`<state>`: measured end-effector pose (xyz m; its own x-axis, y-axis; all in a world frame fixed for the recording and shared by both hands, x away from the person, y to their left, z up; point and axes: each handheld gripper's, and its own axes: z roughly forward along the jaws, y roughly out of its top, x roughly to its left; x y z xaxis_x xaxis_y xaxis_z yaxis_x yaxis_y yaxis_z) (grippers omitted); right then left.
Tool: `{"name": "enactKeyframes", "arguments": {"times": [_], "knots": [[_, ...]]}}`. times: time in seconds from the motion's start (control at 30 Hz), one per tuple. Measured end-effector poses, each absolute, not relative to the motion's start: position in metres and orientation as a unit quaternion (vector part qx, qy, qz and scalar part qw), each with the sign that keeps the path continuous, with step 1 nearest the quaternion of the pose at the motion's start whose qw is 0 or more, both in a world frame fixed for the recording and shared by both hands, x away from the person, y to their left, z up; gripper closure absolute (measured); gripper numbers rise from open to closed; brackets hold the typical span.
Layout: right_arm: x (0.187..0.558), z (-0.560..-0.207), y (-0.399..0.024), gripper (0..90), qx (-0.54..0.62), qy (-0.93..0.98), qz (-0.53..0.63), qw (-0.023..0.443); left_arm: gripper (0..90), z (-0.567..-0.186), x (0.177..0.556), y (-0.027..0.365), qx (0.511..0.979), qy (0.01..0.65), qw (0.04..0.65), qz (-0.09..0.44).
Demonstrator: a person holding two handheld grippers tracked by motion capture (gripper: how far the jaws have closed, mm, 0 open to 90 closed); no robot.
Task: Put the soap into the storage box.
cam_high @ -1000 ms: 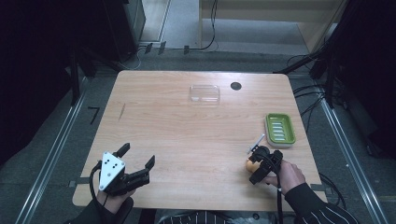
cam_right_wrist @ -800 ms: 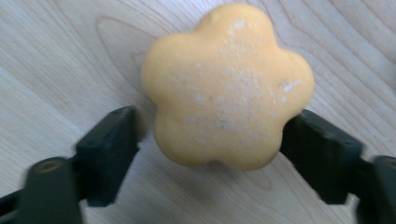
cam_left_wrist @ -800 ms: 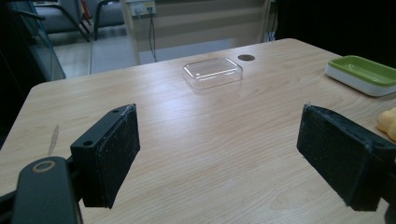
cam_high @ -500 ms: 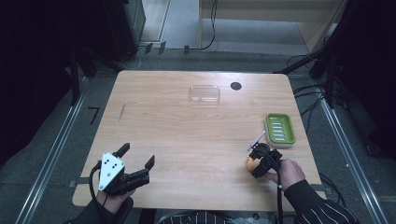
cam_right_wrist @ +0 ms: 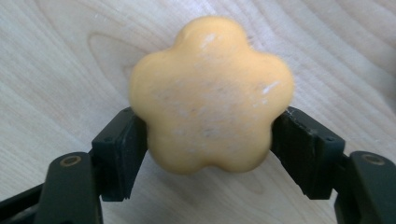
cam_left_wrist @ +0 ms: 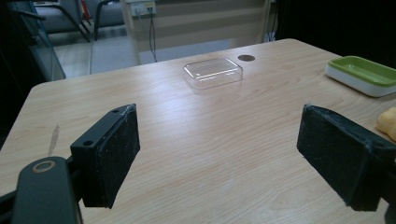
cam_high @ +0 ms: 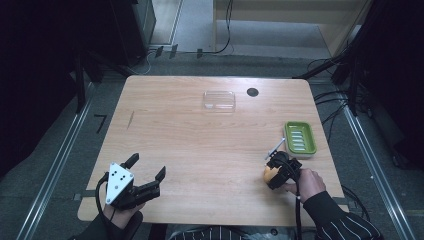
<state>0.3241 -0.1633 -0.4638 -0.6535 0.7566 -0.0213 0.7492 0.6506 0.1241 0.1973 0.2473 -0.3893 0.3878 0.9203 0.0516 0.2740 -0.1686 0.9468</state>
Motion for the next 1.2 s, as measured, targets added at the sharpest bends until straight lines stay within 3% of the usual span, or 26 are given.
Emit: {"name": "enactKeyframes", "arguments": {"times": [0.1, 0.33, 1.2], "knots": [[0.3261, -0.4657, -0.1619, 29.1, 0.411, 0.910, 0.044, 0.035, 13.7, -0.3893, 0.1973, 0.2475, 0.684, 0.436, 0.476, 0.340], [0.3248, -0.4664, -0.1618, 39.0, 0.411, 0.910, 0.039, 0.029, 13.7, -0.3892, 0.1971, 0.2477, 0.684, 0.436, 0.476, 0.340], [0.3208, -0.4616, -0.1618, 39.8, 0.403, 0.914, 0.038, 0.040, 13.7, -0.3892, 0.1971, 0.2477, 0.683, 0.437, 0.476, 0.340]]}}
